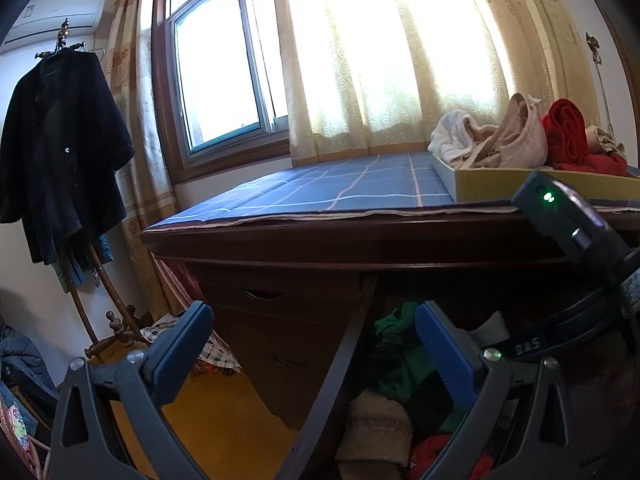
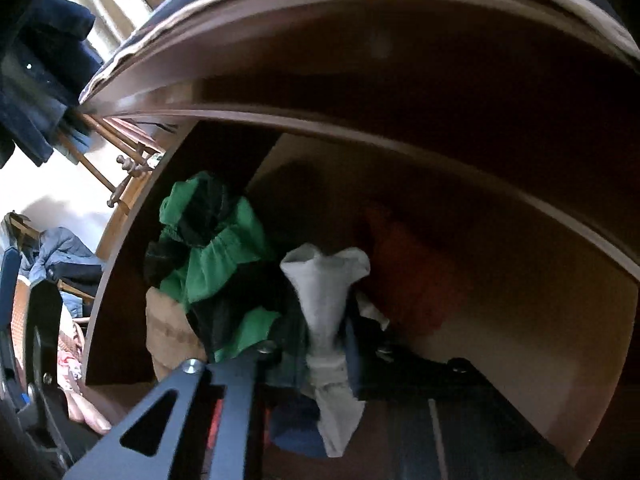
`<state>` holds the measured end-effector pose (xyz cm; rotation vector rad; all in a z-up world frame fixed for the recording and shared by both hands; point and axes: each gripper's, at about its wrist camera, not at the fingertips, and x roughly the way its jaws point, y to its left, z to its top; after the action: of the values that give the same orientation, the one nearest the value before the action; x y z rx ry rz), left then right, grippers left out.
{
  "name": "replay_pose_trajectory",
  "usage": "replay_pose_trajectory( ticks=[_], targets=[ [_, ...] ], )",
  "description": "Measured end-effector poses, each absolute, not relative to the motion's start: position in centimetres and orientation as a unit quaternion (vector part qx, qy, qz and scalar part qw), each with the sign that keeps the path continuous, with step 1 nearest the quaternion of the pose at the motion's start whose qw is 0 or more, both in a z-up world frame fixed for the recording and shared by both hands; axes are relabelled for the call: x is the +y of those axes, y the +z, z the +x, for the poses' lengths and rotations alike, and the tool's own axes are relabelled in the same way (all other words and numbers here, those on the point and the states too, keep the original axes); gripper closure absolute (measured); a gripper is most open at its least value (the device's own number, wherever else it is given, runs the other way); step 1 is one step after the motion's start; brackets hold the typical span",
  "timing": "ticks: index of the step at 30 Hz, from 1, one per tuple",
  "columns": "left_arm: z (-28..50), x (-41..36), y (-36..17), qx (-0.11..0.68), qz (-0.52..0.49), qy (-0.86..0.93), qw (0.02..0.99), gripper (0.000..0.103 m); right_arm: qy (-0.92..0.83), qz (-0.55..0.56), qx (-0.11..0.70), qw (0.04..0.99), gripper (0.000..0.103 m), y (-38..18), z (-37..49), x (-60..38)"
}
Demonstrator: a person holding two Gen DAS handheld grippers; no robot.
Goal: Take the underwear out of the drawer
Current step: 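Close the right gripper on the grey-white underwear, then lift the grey-white underwear with the right gripper over the tray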
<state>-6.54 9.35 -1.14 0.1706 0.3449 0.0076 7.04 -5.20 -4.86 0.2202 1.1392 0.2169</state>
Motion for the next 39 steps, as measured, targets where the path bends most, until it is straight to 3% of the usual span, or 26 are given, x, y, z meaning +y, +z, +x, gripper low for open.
replay_pose_trajectory(
  ticks=[14, 26, 34, 39],
  targets=[
    [-6.7, 9.0, -1.2, 0.168, 0.099, 0.01, 0.981, 0.0, 0.086, 0.222, 0.354, 0.904, 0.091, 1.9, -1.8, -12.3],
    [-6.8, 8.9, -1.2, 0.162, 0.108, 0.012, 0.981, 0.0, 0.136, 0.258, 0.278, 0.916, 0.091, 7.6, -6.4, -14.4],
    [-6.9, 8.9, -1.3, 0.161, 0.109, 0.011, 0.981, 0.0, 0.129, 0.219, 0.186, 0.949, 0.091, 15.3, -4.7, -14.4],
    [-7.0, 8.9, -1.2, 0.16, 0.11, 0.009, 0.981, 0.0, 0.125, 0.231, 0.169, 0.95, 0.091, 16.5, -2.1, -14.2]
  ],
)
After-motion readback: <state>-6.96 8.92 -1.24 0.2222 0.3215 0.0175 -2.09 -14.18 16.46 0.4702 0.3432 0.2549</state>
